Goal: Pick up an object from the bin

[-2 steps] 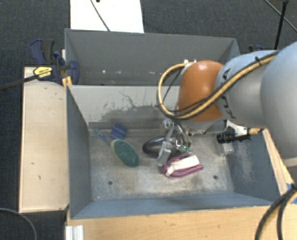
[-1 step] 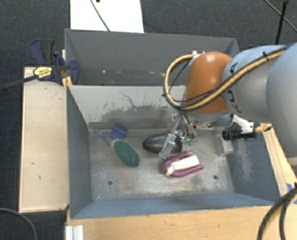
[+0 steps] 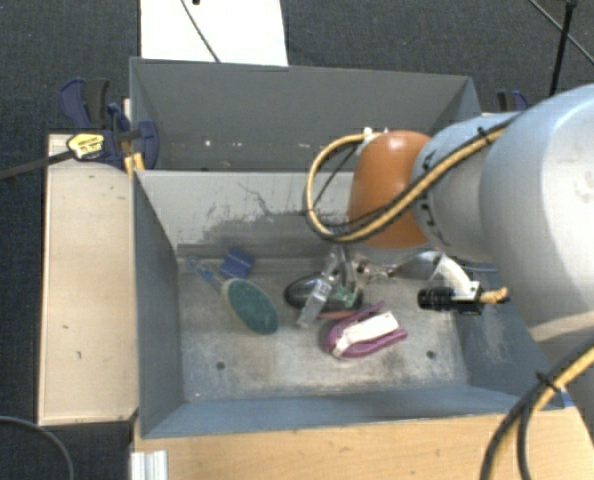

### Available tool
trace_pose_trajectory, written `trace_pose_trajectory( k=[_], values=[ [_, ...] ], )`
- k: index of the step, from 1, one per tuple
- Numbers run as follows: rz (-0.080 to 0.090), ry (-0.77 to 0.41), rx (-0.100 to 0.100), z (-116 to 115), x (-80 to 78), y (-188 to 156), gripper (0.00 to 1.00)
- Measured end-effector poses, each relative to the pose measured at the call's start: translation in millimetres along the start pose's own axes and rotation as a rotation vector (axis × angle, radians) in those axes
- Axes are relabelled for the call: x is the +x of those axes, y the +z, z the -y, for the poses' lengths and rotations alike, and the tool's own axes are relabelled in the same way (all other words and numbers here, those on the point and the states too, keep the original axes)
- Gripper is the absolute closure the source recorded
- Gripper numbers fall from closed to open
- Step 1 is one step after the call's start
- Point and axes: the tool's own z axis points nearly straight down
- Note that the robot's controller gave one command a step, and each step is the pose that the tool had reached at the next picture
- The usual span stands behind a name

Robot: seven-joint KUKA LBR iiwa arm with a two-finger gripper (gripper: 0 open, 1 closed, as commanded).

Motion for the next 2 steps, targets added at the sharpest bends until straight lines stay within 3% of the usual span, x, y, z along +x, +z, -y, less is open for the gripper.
trace_pose_trajectory(
  k=[1,2],
  values=[
    [0.001,-0.002,-0.001,-0.6,-1.2,-1.1,0.00],
    [0.008,-0.002,-0.005,-2.1,-3.4,-4.1,1.00]
  ],
)
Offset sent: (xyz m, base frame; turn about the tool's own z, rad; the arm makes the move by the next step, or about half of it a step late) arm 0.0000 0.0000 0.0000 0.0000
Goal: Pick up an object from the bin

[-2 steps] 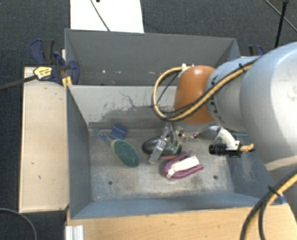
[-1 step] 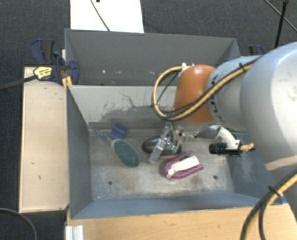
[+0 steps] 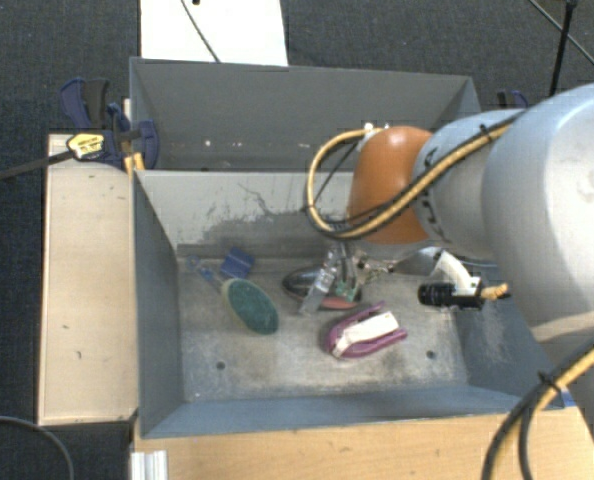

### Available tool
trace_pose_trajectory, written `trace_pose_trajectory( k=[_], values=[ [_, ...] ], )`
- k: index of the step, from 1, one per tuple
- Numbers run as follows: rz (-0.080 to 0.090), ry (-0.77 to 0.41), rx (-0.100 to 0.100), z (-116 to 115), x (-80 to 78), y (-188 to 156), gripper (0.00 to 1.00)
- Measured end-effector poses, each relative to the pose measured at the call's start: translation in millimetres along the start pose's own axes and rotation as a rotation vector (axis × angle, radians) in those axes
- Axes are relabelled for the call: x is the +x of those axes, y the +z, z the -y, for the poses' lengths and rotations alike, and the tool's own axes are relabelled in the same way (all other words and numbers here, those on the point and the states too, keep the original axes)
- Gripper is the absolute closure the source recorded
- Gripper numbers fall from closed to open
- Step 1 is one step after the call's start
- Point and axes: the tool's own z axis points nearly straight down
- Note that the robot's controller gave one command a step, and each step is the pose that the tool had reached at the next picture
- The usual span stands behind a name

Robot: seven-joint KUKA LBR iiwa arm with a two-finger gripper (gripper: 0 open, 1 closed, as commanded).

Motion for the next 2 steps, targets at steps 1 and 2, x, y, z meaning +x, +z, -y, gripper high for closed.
trace_pose_trajectory(
  k=[1,2],
  values=[
    [-0.006,-0.005,0.004,-1,-1.9,-52,1.00],
    [-0.005,-0.012,0.003,-3,-4.1,-120,1.00]
  ],
)
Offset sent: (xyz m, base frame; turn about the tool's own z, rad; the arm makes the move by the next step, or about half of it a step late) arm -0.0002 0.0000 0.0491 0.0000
